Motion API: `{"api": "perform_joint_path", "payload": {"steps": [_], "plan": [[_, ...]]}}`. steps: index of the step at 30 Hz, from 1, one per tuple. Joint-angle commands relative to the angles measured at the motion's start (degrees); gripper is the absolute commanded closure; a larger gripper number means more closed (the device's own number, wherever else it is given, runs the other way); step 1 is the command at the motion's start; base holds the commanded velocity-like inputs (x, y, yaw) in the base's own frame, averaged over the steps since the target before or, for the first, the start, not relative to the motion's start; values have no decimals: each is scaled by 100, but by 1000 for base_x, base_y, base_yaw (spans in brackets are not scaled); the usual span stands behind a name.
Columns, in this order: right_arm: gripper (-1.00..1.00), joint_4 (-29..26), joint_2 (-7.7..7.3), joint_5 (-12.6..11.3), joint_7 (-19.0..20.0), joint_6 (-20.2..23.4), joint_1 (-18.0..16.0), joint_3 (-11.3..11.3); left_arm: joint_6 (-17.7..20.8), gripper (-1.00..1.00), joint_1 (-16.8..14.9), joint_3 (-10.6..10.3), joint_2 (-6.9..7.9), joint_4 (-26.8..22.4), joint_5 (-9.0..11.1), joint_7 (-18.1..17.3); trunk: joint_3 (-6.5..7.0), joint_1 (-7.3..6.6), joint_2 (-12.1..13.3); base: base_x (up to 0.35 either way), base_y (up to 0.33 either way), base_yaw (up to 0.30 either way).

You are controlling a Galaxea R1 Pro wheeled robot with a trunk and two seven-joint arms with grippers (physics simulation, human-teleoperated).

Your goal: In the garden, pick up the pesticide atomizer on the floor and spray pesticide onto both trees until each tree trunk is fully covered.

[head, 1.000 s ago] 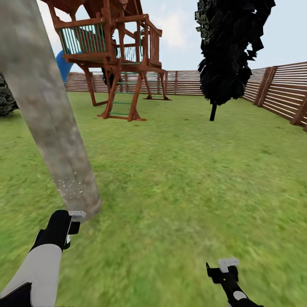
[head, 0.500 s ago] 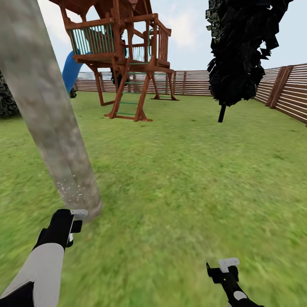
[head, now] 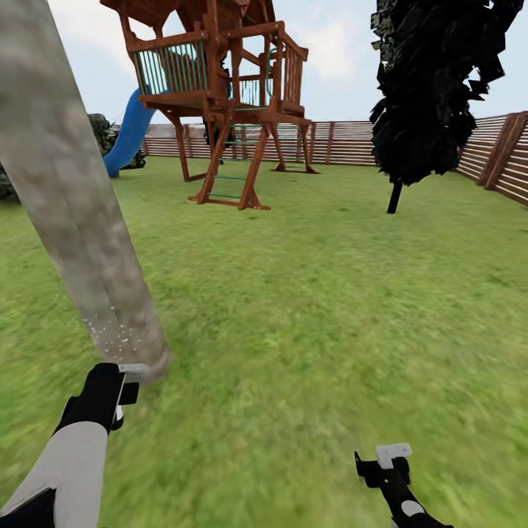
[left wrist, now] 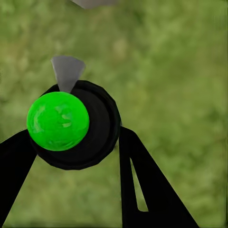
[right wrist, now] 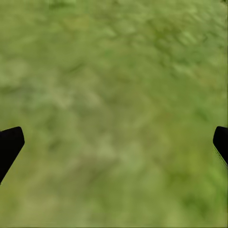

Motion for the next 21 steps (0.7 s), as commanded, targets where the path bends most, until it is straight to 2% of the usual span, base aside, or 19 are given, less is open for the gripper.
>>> {"api": "perform_joint_path", "payload": {"steps": [1, 10, 21], "plan": [[-100, 7, 0, 61, -23, -19, -3, -31, 12, 100, -5, 20, -2, -7, -63, -56, -5, 1, -2, 159, -237, 276], [-100, 7, 0, 62, -16, -19, -3, -31, 4, 100, 14, 25, 13, -7, -60, -64, -5, 1, -2, 183, -231, 260], [-100, 7, 0, 61, -16, -19, -3, -31, 4, 100, 14, 14, 12, -7, -59, -64, -5, 1, -2, 178, -230, 15]]}}
